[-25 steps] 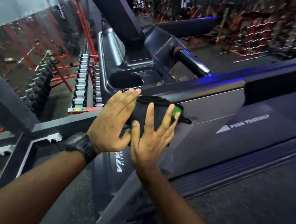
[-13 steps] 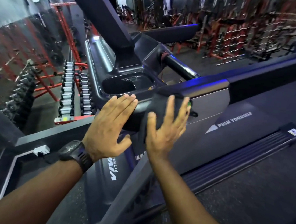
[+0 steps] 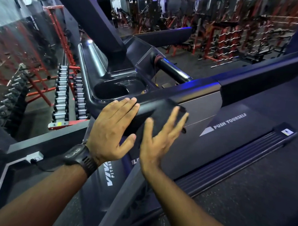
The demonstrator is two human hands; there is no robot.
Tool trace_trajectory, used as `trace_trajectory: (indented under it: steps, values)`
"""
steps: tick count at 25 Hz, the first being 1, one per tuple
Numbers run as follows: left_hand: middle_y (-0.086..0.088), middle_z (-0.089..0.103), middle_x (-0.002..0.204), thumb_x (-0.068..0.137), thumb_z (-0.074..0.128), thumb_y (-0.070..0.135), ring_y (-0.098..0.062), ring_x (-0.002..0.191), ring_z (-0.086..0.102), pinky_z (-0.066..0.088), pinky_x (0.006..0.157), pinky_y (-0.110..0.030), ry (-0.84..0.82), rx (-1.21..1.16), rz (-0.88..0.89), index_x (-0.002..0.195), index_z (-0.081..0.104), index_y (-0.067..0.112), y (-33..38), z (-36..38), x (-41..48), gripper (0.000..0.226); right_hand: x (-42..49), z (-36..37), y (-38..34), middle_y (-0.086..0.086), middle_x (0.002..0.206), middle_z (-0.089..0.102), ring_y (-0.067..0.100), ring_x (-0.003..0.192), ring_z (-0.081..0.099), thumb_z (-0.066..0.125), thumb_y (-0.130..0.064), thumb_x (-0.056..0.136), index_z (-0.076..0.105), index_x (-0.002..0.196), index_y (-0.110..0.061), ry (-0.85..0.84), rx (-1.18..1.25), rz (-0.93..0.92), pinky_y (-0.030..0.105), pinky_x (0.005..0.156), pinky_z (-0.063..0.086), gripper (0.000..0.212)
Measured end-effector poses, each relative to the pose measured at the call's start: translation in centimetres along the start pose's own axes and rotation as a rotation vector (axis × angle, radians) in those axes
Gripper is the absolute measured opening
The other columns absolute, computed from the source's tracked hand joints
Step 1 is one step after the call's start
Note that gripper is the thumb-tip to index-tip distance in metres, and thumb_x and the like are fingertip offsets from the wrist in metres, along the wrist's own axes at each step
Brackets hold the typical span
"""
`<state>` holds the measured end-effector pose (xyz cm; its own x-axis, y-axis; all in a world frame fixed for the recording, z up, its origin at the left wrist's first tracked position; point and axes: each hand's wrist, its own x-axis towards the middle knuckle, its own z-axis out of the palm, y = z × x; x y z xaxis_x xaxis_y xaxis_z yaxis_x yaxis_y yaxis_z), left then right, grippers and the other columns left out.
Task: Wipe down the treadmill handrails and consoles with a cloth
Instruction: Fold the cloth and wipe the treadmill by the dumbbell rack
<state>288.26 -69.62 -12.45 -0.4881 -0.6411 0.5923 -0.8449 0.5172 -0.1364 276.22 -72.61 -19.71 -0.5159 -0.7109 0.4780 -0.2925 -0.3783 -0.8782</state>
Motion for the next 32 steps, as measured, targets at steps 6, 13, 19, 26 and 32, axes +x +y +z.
trace_trajectory:
  steps: [6, 13, 19, 26, 32]
  values:
    - [-0.015, 0.045, 0.150, 0.085, 0.052, 0.036, -0.027, 0.141, 0.041, 0.035, 0.113, -0.049, 0.049, 0.051, 0.000, 0.140, 0.050, -0.001, 0.7, 0.8, 0.7, 0.066, 4.4, -0.5, 0.4, 0.003, 0.165, 0.020, 0.023, 0.150, 0.024, 0.053, -0.053, 0.088, 0.033, 0.153, -0.034, 0.109, 0.082, 0.191, 0.056, 0.115, 0.029, 0.071]
    - [-0.015, 0.051, 0.145, 0.089, 0.050, 0.036, -0.029, 0.136, 0.047, 0.036, 0.112, -0.044, 0.078, 0.064, 0.031, 0.136, 0.055, -0.002, 2.2, 1.1, 2.2, 0.060, 7.3, -2.1, 2.4, 0.004, 0.164, 0.025, 0.021, 0.150, 0.024, 0.052, -0.055, 0.087, 0.037, 0.152, -0.033, 0.053, -0.024, -0.028, 0.049, 0.117, 0.027, 0.070]
    - [-0.016, 0.049, 0.147, 0.088, 0.049, 0.042, -0.032, 0.134, 0.048, 0.037, 0.111, -0.046, 0.041, 0.178, 0.023, 0.137, 0.054, -0.002, 2.8, 1.7, 3.3, 0.066, 4.7, -3.2, 3.3, 0.007, 0.166, 0.015, 0.029, 0.153, 0.013, 0.049, -0.056, 0.092, 0.028, 0.153, -0.035, -0.154, -0.234, -0.416, 0.048, 0.116, 0.021, 0.068]
    - [-0.016, 0.044, 0.151, 0.092, 0.044, 0.044, -0.030, 0.141, 0.041, 0.030, 0.117, -0.046, 0.001, 0.222, 0.001, 0.142, 0.048, -0.001, 3.2, 2.0, 3.2, 0.067, 4.5, -3.4, 3.0, 0.008, 0.167, 0.011, 0.028, 0.153, 0.012, 0.049, -0.054, 0.092, 0.021, 0.155, -0.038, -0.157, -0.207, -0.309, 0.049, 0.116, 0.021, 0.070]
    - [-0.016, 0.044, 0.151, 0.091, 0.042, 0.046, -0.030, 0.140, 0.042, 0.031, 0.116, -0.046, -0.016, 0.249, -0.056, 0.142, 0.049, 0.000, 3.9, 2.2, 3.5, 0.069, 7.9, -3.4, 1.9, 0.007, 0.167, 0.014, 0.022, 0.151, 0.018, 0.043, -0.056, 0.089, 0.025, 0.157, -0.030, 0.048, 0.016, 0.267, 0.052, 0.118, 0.024, 0.075]
